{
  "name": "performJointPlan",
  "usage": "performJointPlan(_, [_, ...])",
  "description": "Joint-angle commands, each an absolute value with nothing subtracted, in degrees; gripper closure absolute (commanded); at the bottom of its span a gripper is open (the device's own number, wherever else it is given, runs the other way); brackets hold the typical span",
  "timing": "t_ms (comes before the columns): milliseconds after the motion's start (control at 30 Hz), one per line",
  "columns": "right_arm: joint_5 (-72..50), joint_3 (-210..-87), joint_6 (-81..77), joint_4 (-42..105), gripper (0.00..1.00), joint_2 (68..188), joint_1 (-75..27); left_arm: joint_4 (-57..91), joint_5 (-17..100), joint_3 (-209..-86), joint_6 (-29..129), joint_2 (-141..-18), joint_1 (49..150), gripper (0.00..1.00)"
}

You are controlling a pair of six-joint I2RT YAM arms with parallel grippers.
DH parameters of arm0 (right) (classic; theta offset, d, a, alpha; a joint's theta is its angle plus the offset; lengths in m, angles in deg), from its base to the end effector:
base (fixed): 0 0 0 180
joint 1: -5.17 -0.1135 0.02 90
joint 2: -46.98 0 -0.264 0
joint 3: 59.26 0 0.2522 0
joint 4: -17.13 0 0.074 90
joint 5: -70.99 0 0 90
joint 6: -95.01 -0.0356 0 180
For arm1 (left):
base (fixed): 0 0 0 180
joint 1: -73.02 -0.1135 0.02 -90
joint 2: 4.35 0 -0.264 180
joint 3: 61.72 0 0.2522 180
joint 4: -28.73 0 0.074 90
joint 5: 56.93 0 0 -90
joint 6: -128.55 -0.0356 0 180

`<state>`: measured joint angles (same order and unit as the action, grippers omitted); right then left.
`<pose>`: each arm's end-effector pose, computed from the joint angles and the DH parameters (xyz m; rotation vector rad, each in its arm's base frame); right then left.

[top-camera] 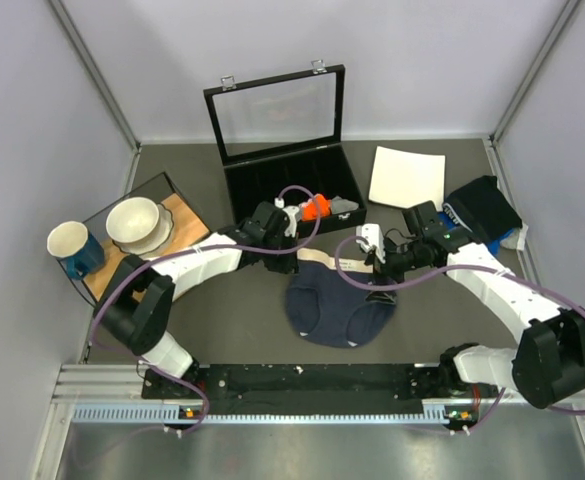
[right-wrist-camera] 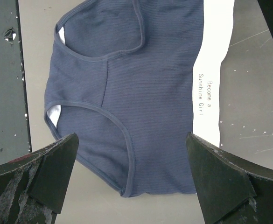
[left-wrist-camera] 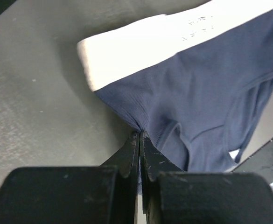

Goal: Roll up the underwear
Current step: Fold the underwear at the center of the board.

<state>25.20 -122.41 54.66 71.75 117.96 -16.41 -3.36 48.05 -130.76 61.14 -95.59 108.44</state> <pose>0.2046 0.1076 0.2405 -1.5822 1.8009 0.7981 0.2575 -0.1944 0.1941 0.4045 2.6011 -0.7132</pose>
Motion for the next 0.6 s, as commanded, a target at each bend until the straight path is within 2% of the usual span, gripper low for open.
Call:
performJointPlan(0, [26.9, -122.3, 54.4, 70.7, 0.01, 115.2, -15.5, -3.5, 50.1, -133.7, 62.7, -93.2, 111.2, 0.99])
performJointPlan(267, [27.4, -122.2, 54.1, 70.6, 0.01, 113.2, -13.6, -4.7, 49.1, -139.1, 65.1, -94.3, 117.7, 0.99])
performJointPlan(567, [26.9, -122.3, 53.6, 70.5, 0.01, 111.2, -11.8, -4.8, 49.2, -146.7, 67.4, -100.9, 124.5, 1.0])
